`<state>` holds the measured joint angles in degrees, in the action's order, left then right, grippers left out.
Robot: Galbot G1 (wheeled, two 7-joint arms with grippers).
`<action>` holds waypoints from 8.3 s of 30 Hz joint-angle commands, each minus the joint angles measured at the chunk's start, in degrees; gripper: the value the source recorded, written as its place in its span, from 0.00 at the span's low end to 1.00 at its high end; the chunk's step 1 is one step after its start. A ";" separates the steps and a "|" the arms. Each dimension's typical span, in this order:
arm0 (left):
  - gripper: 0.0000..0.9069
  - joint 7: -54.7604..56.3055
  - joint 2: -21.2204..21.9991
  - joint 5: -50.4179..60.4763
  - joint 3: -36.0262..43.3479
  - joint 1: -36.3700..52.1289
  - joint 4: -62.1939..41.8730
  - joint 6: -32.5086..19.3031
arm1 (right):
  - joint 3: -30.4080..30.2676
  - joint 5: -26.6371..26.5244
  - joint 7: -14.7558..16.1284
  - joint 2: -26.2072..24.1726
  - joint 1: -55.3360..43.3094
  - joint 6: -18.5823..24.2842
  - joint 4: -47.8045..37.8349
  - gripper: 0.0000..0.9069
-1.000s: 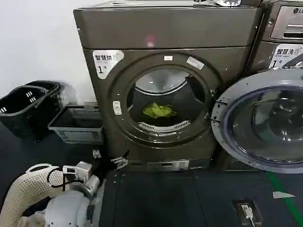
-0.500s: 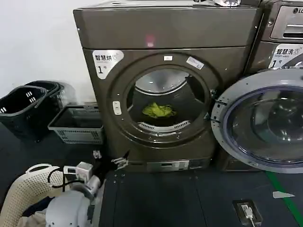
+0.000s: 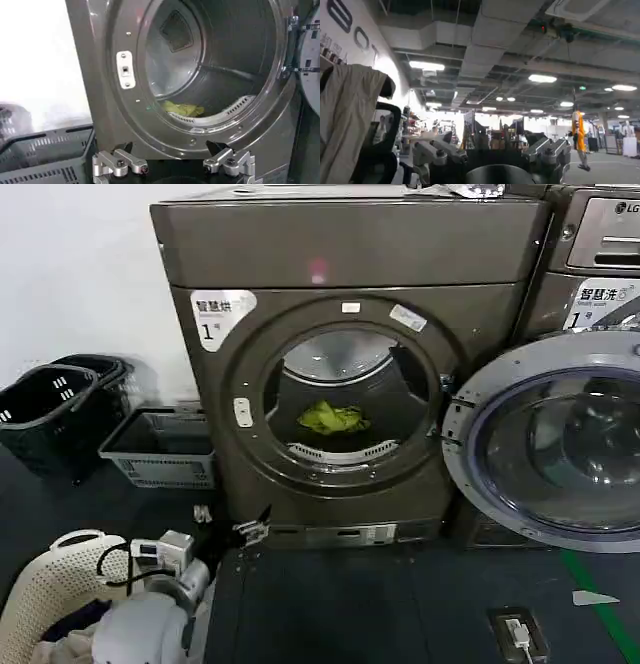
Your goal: Grasp the clothes from the dryer.
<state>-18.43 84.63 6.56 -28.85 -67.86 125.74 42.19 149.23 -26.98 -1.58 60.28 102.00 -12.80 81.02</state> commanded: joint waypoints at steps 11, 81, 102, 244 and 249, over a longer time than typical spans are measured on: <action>1.00 1.63 0.55 -0.46 0.25 -0.20 0.19 2.81 | -0.93 -0.51 -0.06 -0.10 -0.39 0.31 -0.74 1.00; 1.00 3.45 0.79 -0.61 0.14 0.40 -0.63 2.81 | -0.29 -5.18 -1.71 0.49 0.09 3.64 -2.64 1.00; 1.00 3.56 0.72 -0.93 0.61 1.03 -1.38 2.81 | -1.72 -5.01 -1.77 0.79 -0.19 4.52 -2.80 1.00; 1.00 -51.12 -2.31 79.25 -2.21 45.96 -61.38 -54.01 | -12.35 -0.11 -2.26 1.42 -4.79 7.35 1.00 1.00; 1.00 -48.36 -2.26 75.45 -1.48 46.09 -63.46 -55.31 | -12.49 -0.13 -2.22 1.81 -4.64 7.28 1.71 1.00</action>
<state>-70.82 82.49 84.30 -30.95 -23.73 67.01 -11.69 136.75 -27.11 -3.79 62.04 97.22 -5.51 82.30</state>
